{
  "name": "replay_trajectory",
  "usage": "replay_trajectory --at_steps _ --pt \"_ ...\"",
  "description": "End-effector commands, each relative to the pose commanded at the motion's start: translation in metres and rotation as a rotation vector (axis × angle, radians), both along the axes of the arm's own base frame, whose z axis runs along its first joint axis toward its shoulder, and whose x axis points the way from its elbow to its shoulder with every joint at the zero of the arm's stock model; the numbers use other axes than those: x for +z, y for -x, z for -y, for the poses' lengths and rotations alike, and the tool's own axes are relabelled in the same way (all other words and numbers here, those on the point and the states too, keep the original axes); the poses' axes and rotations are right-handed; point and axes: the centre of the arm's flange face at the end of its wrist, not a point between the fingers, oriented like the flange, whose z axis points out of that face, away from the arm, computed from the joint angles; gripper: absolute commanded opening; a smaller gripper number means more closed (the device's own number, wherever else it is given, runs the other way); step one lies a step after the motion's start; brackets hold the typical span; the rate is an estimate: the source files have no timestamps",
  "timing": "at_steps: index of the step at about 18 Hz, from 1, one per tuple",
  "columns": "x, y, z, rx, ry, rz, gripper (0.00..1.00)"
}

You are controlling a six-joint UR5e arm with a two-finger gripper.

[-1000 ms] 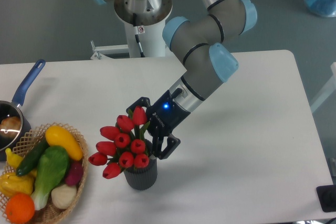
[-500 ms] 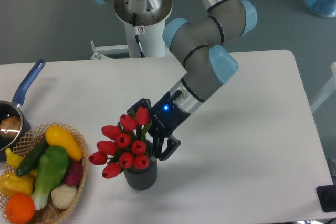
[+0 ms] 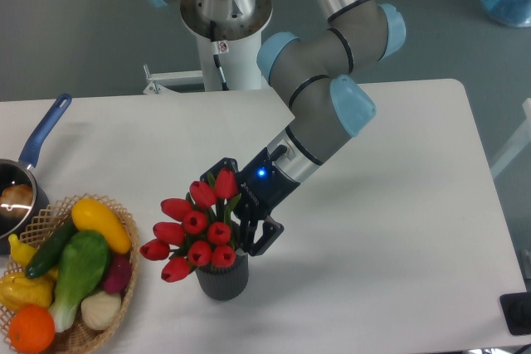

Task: Pick up the flowers from the vase
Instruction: 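Close the gripper on the tulip bunch stems, then lift the tulip bunch up out of the grey vase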

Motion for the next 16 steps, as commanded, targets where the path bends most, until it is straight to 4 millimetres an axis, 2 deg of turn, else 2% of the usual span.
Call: replay_trajectory --at_steps 4,7,10,14,16 --pt "-0.0015 -0.001 -0.0006 -0.001 0.001 0.004 0.99" --pt "-0.0018 -0.001 0.0005 0.002 0.002 0.009 0.84" --pt "0.001 -0.0006 0.0004 0.002 -0.011 0.013 0.8" --pt "0.0027 0.0003 0.0009 0.004 -0.014 0.013 0.64" --pt "0.0038 0.0008 0.0015 0.006 -0.015 0.013 0.49"
